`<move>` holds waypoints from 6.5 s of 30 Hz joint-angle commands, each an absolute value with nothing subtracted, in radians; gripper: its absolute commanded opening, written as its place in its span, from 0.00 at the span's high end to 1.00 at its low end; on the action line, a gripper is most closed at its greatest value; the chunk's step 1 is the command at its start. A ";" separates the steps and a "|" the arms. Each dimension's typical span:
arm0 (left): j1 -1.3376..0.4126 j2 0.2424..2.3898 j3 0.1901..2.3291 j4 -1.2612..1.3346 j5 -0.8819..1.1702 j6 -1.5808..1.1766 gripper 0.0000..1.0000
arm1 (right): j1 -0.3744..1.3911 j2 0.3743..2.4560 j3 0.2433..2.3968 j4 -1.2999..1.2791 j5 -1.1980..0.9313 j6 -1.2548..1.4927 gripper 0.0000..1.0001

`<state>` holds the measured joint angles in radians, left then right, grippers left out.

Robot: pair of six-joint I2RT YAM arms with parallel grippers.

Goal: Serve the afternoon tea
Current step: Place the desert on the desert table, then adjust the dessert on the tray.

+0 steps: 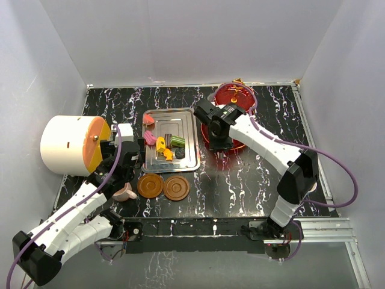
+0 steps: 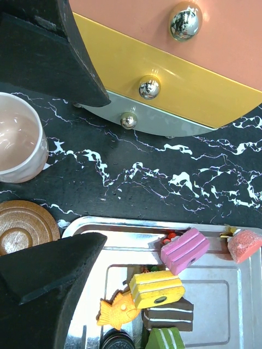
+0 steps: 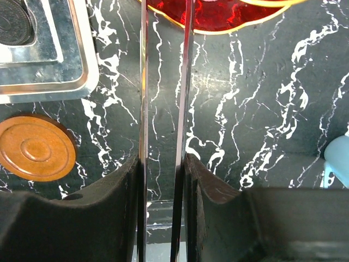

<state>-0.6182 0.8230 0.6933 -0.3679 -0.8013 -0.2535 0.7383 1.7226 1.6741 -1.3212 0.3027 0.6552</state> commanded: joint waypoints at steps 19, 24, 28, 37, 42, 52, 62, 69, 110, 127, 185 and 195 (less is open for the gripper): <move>-0.615 0.811 0.696 -0.366 -0.810 -0.249 0.01 | 0.724 1.735 1.683 -1.142 0.348 0.697 0.71; -0.616 0.814 0.693 -0.361 -0.809 -0.246 0.01 | 0.725 1.735 1.674 -1.134 0.384 0.685 0.71; -0.615 0.816 0.694 -0.357 -0.808 -0.242 0.01 | 0.725 1.782 1.670 -1.169 0.413 0.678 0.71; -0.615 0.819 0.696 -0.360 -0.804 -0.244 0.01 | 0.725 1.773 1.648 -1.139 0.409 0.658 0.62; -0.615 0.820 0.695 -0.359 -0.802 -0.244 0.01 | 0.726 1.748 1.695 -1.155 0.396 0.655 0.55; -0.615 0.818 0.696 -0.360 -0.798 -0.244 0.01 | 0.725 1.640 1.626 -1.052 0.190 0.661 0.61; -0.615 0.816 0.698 -0.366 -0.800 -0.246 0.01 | 0.725 1.717 1.634 -0.974 0.130 0.654 0.67; -0.615 0.816 0.696 -0.362 -0.801 -0.244 0.01 | 0.725 1.778 1.635 -0.998 0.151 0.643 0.68; -0.615 0.798 0.696 -0.370 -0.809 -0.252 0.01 | 0.697 1.517 1.557 -0.988 -0.123 0.602 0.67; -0.604 0.860 0.735 -0.393 -0.810 -0.315 0.01 | 0.767 1.916 2.024 -0.948 -0.074 0.491 0.65; -0.339 0.885 0.995 -0.582 -0.506 -0.289 0.01 | 0.677 2.118 2.010 -0.651 -0.258 0.624 0.73; -0.339 0.872 0.944 -0.571 -0.488 -0.300 0.01 | 0.645 2.069 1.932 -0.698 -0.241 0.658 0.74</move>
<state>-0.3439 0.8948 0.9691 -0.5755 -0.5041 -0.2920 0.6495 2.1189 1.9324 -0.7277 -0.2283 0.6334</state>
